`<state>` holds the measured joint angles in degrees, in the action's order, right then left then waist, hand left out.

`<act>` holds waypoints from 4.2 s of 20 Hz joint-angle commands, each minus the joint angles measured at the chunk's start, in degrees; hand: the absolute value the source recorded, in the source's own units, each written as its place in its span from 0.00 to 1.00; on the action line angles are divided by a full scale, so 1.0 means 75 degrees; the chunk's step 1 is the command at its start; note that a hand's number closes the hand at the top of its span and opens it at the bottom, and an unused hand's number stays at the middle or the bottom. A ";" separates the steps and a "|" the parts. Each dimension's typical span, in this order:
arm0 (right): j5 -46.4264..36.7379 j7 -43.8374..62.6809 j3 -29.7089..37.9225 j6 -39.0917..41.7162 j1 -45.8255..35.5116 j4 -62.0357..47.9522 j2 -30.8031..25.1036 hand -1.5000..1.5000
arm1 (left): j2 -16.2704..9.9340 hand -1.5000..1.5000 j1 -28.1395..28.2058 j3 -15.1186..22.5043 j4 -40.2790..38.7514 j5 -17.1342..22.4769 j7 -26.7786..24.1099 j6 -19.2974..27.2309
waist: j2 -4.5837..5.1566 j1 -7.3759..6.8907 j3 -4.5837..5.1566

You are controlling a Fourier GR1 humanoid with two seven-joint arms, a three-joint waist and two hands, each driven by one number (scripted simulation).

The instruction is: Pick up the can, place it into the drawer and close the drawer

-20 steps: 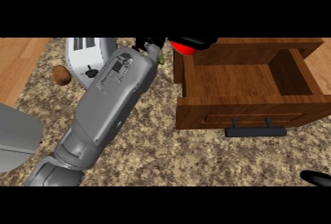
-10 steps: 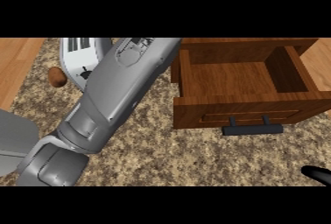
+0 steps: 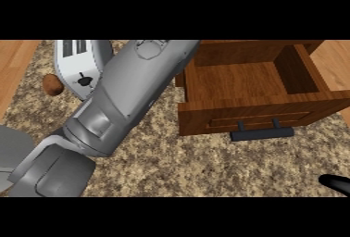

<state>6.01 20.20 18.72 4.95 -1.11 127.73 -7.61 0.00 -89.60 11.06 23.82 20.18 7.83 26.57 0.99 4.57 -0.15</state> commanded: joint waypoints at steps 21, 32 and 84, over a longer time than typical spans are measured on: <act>-0.2066 -0.0717 -0.1167 0.0387 -0.0953 -0.0308 -0.0942 0.00 | 0.0000 0.00 -0.0385 0.0685 -0.0836 0.1402 -0.0758 0.1546 | 0.0114 0.0243 -0.0005; -0.5147 -0.1325 -0.2706 -0.0090 -0.2183 -0.2275 -0.1405 0.00 | 0.0000 0.00 -0.0418 0.0735 -0.0731 0.1839 -0.1210 0.1565 | 0.0092 -0.0198 0.0004; -0.8293 -0.3738 -0.1300 -0.5584 -0.9178 -1.4271 -0.0297 0.00 | -0.2025 0.00 0.2091 0.0903 0.2759 0.1105 0.0720 0.0426 | -0.0029 -0.1511 0.0005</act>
<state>-60.41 -6.96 5.14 -35.68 -64.96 19.52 -11.09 -15.83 -76.12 17.31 41.45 28.52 12.23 28.74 1.43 -6.07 -0.39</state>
